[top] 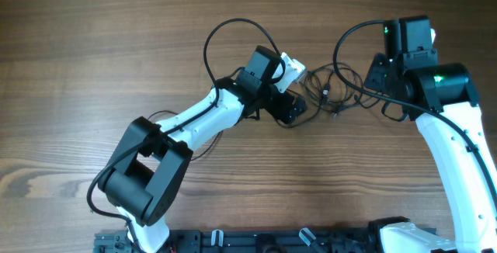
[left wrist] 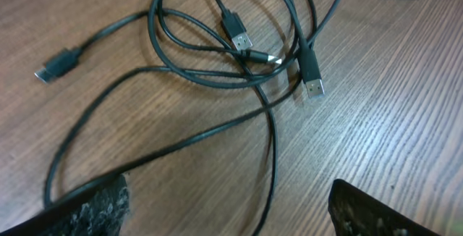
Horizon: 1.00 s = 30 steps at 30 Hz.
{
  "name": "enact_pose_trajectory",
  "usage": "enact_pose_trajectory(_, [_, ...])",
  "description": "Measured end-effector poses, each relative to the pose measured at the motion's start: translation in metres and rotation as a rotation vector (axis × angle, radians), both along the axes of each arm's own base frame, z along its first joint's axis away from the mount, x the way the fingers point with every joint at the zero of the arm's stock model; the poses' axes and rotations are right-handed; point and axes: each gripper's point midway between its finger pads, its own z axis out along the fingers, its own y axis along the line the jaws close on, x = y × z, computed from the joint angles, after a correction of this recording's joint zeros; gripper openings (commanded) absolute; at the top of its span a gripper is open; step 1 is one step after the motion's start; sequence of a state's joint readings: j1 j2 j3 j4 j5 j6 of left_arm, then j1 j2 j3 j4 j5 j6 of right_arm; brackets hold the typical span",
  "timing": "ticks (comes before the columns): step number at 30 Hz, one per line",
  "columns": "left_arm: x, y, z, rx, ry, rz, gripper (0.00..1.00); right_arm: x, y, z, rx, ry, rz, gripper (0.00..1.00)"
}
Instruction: Untangle cables
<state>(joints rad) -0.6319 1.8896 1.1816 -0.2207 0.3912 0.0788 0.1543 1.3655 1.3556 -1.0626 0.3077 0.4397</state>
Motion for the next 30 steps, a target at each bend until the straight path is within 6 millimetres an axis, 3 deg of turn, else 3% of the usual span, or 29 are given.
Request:
enact_pose_trajectory(7, [0.026, 0.001, 0.006, 0.013, -0.152, -0.007, 0.92, 0.000, 0.015, -0.003, 0.064, 0.014, 0.064, 0.05])
enact_pose_trajectory(13, [0.022, 0.001, -0.008, 0.064, -0.213, -0.135, 0.85, 0.000, 0.020, -0.004, 0.084, 0.020, 0.087, 0.05])
enact_pose_trajectory(14, [0.019, -0.001, -0.012, 0.060, -0.207, -0.160, 0.79, 0.000, 0.020, -0.004, 0.086, 0.020, 0.089, 0.04])
enact_pose_trajectory(15, [0.018, -0.001, -0.015, 0.060, -0.206, -0.171, 0.66, 0.000, 0.021, -0.004, 0.090, 0.021, 0.091, 0.05])
enact_pose_trajectory(16, [0.014, -0.002, -0.025, 0.060, -0.187, -0.194, 0.39, 0.000, 0.022, -0.004, 0.094, 0.021, 0.094, 0.04])
enact_pose_trajectory(17, [0.012, -0.002, -0.030, 0.064, -0.177, -0.203, 0.05, 0.000, 0.022, -0.004, 0.097, 0.021, 0.095, 0.05])
enact_pose_trajectory(24, [0.022, 0.009, -0.039, 0.098, -0.175, -0.163, 0.04, 0.003, 0.024, -0.002, 0.103, 0.004, 0.098, 0.05])
enact_pose_trajectory(27, [0.036, 0.038, -0.048, 0.177, -0.139, -0.047, 0.04, 0.015, 0.027, -0.005, 0.113, -0.041, 0.104, 0.05])
enact_pose_trajectory(30, [0.051, 0.074, -0.036, 0.218, -0.120, 0.059, 0.04, 0.023, 0.028, -0.034, 0.111, -0.016, 0.102, 0.06])
